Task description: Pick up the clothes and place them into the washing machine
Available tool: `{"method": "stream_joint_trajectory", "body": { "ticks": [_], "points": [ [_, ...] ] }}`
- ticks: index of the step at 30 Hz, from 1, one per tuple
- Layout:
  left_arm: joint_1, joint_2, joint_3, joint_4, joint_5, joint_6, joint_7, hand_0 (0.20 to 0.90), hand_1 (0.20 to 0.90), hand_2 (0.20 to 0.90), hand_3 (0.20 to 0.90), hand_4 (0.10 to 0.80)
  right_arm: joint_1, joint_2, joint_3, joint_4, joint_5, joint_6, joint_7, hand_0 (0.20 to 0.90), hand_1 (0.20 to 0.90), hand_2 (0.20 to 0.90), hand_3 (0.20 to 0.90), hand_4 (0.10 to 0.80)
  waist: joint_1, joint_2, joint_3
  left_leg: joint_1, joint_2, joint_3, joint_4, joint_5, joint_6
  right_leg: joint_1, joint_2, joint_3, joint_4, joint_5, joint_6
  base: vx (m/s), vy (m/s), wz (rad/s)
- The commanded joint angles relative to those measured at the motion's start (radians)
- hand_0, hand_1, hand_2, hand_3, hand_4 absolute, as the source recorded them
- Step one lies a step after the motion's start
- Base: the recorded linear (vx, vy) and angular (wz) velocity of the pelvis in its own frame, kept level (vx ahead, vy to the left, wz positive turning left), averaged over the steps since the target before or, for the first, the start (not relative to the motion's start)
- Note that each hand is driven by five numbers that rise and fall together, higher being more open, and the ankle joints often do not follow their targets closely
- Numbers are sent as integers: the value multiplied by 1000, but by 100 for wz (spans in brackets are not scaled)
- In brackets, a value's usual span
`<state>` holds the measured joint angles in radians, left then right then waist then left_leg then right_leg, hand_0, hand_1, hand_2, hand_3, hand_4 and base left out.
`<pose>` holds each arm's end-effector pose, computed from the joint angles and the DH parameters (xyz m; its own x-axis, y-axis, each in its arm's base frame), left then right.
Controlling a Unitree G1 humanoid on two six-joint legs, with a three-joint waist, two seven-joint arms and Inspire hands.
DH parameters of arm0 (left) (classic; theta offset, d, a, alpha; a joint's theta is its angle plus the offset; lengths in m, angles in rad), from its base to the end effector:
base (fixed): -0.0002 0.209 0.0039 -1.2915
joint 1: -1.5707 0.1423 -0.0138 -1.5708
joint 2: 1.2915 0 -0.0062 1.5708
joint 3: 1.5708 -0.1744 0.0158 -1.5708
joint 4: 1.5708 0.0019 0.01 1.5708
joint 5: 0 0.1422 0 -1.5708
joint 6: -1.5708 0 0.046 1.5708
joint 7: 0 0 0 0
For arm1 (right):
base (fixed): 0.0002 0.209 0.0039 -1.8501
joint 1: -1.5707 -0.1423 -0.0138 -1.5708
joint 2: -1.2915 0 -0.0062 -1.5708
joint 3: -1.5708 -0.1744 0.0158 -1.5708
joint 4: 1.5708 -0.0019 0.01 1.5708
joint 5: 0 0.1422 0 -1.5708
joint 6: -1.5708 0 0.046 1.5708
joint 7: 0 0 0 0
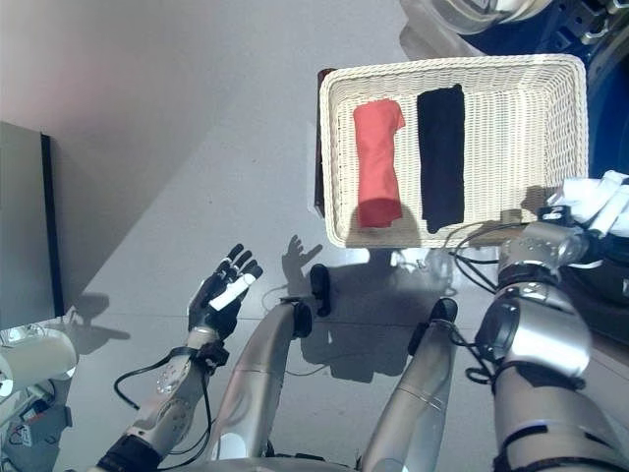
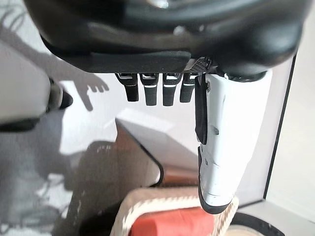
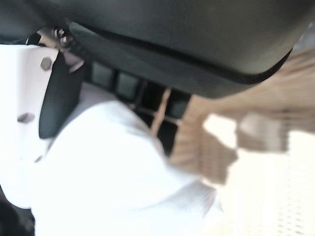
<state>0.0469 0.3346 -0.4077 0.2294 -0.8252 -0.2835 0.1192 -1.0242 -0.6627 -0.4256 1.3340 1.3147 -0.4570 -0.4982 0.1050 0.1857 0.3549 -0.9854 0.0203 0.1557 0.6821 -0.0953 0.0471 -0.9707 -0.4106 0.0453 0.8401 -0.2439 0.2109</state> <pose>0.1780 0.1564 0.0007 0.9792 -0.0580 -0.1942 -0.0328 0.9003 -0.4340 0.3017 -0.3438 0.1683 0.3664 -0.8239 -0.4324 0.5060 -0.2135 0.8357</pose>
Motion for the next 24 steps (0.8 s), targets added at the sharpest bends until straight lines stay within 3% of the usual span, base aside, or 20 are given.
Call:
{"method": "stream_joint_trajectory", "body": {
  "ticks": [1, 9, 13, 16, 17, 20, 21, 24],
  "points": [
    [22, 27, 22, -69, -1, -44, -26, 900, 900, 900, 900, 800, -29, -251, 83, -23, -37, -42, 9, 200, 200, 200, 200, 300, -1, 43, -64, 51, 82, -82, 44, -93, -154, -15, 8, 24, -68, 84, -35, 25, 18, 3],
    [39, 38, 34, -89, -10, -43, -25, 900, 900, 900, 900, 800, -55, -399, 93, 4, -26, -51, -9, 200, 200, 200, 200, 300, -14, 35, -90, 49, 85, -86, 29, -104, -163, -19, 6, 27, -66, 68, -27, 42, -12, 1],
    [38, 46, 41, -83, -17, -52, -23, 900, 900, 900, 900, 800, -74, -419, 187, 22, -104, 5, 25, 200, 200, 200, 200, 300, -19, 9, -90, 54, 97, -88, 22, -102, -164, -7, 17, 14, -81, 81, -26, 2, -19, -1],
    [34, 38, 39, -75, -20, -53, -22, 900, 900, 900, 900, 800, -79, -360, 243, -13, -150, 7, 42, 200, 200, 200, 200, 300, -30, -5, -70, 54, 102, -82, 12, -75, -158, -4, 25, 9, -102, 116, -30, -45, -5, -14],
    [26, 34, 39, -70, -19, -51, -20, 900, 900, 900, 900, 800, -74, -329, 257, -31, -152, 0, 49, 200, 200, 200, 200, 300, -30, -10, -71, 62, 104, -83, 18, -99, -163, 5, 29, 9, -96, 94, -26, 73, -17, -13],
    [5, 16, 42, -58, -18, -51, -7, 900, 900, 900, 900, 800, -18, -167, 253, -102, -148, -29, 59, 200, 200, 200, 200, 300, -41, -20, -49, 65, 104, -82, 31, -106, -159, 15, 36, 8, -96, 94, -31, -31, -3, -15],
    [6, 17, 44, -57, -18, -52, -7, 900, 900, 900, 900, 800, -14, -161, 250, -108, -150, -31, 56, 200, 200, 200, 200, 300, -45, -23, -42, 57, 104, -79, 28, -81, -154, 8, 35, 7, -105, 119, -36, -124, 20, -20],
    [1, 10, 51, -45, -12, -61, 0, 900, 900, 900, 900, 800, 5, -28, 289, -139, -226, -22, 42, 200, 200, 200, 200, 300, -47, -26, -29, 47, 104, -74, 48, -87, -151, 3, 37, 11, -97, 122, -40, -31, 14, -15]
  ]
}}
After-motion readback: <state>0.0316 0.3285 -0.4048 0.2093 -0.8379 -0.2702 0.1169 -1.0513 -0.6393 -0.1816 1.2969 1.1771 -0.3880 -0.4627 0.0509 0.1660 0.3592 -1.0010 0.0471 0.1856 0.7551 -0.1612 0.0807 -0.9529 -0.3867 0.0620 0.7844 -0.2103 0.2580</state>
